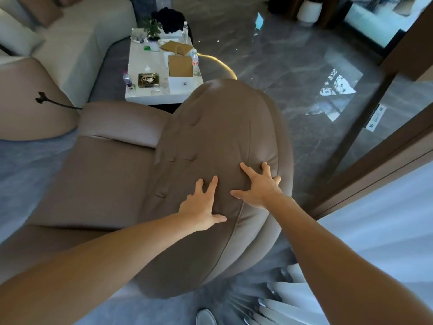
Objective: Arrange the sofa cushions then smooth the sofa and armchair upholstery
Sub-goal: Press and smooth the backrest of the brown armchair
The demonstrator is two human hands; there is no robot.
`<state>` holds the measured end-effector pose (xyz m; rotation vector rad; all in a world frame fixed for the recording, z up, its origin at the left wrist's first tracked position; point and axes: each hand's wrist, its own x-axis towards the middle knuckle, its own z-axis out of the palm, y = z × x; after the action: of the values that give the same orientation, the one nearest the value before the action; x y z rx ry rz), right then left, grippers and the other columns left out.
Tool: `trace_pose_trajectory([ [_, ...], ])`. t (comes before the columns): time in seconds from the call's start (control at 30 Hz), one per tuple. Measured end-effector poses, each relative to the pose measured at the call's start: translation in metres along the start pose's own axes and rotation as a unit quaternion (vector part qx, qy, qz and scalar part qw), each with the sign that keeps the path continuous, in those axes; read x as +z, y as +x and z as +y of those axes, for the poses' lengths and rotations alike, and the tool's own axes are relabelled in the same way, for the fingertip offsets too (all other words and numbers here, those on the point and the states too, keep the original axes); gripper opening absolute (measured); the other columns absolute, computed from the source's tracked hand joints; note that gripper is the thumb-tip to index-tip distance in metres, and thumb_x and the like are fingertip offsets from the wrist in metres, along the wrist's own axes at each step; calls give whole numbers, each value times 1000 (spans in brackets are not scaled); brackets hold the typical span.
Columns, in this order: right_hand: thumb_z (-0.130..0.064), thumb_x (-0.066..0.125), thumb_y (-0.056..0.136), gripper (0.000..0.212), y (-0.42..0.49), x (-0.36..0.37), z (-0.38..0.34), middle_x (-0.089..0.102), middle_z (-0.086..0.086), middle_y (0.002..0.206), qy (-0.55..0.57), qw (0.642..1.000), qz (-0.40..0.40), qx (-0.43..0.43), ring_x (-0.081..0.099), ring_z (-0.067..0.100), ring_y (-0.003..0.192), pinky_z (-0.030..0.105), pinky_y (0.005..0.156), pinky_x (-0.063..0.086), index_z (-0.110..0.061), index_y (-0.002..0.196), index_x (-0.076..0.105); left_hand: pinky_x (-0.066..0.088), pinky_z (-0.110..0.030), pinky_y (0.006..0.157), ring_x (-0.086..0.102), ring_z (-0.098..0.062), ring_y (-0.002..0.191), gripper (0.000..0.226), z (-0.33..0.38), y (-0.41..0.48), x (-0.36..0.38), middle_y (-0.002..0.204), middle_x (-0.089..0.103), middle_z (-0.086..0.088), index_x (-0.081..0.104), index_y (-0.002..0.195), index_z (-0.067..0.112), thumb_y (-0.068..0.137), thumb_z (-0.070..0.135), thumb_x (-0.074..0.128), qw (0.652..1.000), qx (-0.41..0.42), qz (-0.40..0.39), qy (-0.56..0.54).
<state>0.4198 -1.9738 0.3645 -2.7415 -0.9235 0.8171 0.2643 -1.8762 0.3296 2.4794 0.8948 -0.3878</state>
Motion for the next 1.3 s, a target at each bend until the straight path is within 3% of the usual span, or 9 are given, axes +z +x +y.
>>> trace_pose_trajectory([
  [0.37, -75, 53, 75, 100, -102, 40, -54, -4, 19, 155, -100, 991, -90, 27, 27, 51, 133, 48, 108, 35, -40, 153, 1, 47, -48, 98, 47, -37, 126, 114, -79, -84, 3, 160, -9, 7, -9, 145, 52, 70, 52, 77, 994, 32, -94, -54],
  [0.5, -71, 57, 76, 102, -138, 42, -79, 0, 16, 152, -128, 975, -176, 28, 29, 43, 135, 44, 103, 41, -37, 154, 2, 50, -34, 83, 58, -24, 104, 108, -112, -115, 2, 157, -8, 17, -3, 143, 55, 69, 40, 75, 987, 46, -135, -76],
  [0.63, -63, 57, 84, 92, -169, 45, -108, 24, 11, 146, -197, 947, -251, -23, 32, 32, 127, 38, 90, 43, -22, 155, 15, 46, -29, 63, 54, -11, 69, 97, -146, -148, -1, 155, -5, 18, 0, 143, 53, 74, 25, 63, 985, 69, -156, -28],
  [0.7, -60, 62, 83, 88, -181, 50, -123, 30, 11, 141, -213, 938, -274, -30, 42, 30, 115, 38, 82, 50, -20, 152, 26, 49, -33, 66, 55, -14, 72, 97, -162, -162, -1, 156, -7, 14, -2, 143, 52, 76, 23, 61, 983, 73, -166, 12],
  [0.8, -57, 66, 83, 84, -197, 60, -147, 41, 11, 146, -240, 916, -316, -55, 56, 33, 119, 39, 78, 51, -17, 149, 34, 45, -30, 61, 54, -14, 69, 91, -185, -185, -1, 153, -1, 17, 2, 142, 52, 78, 23, 60, 982, 64, -176, 24],
  [0.93, -57, 69, 80, 90, -215, 81, -172, 46, 18, 142, -225, 891, -391, -57, 68, 35, 103, 45, 84, 57, -21, 151, 28, 53, -46, 72, 61, -21, 74, 71, -215, -217, -6, 135, 19, 14, 18, 134, 51, 80, 25, 57, 985, 36, -168, -11],
  [1.1, -55, 67, 82, 82, -241, 116, -204, 56, 19, 121, -197, 876, -429, -100, 69, 34, 100, 44, 74, 57, -27, 149, 28, 50, -42, 73, 59, -21, 78, 53, -252, -252, -10, 126, 26, 12, 27, 124, 45, 81, 29, 54, 987, 3, -157, -31],
  [1.2, -52, 64, 86, 78, -258, 142, -224, 56, 19, 123, -184, 872, -434, -135, 69, 34, 102, 44, 77, 57, -19, 147, 30, 44, -39, 71, 55, -17, 82, 49, -276, -271, -11, 125, 28, 11, 30, 120, 43, 81, 23, 53, 990, -22, -136, -34],
  [1.3, -50, 62, 88, 85, -274, 166, -243, 51, 17, 135, -154, 876, -414, -194, 70, 30, 99, 37, 67, 56, -15, 153, 19, 39, -36, 77, 48, -20, 99, 53, -300, -287, -9, 132, 29, 9, 31, 122, 39, 80, 12, 48, 992, -58, -114, -15],
])
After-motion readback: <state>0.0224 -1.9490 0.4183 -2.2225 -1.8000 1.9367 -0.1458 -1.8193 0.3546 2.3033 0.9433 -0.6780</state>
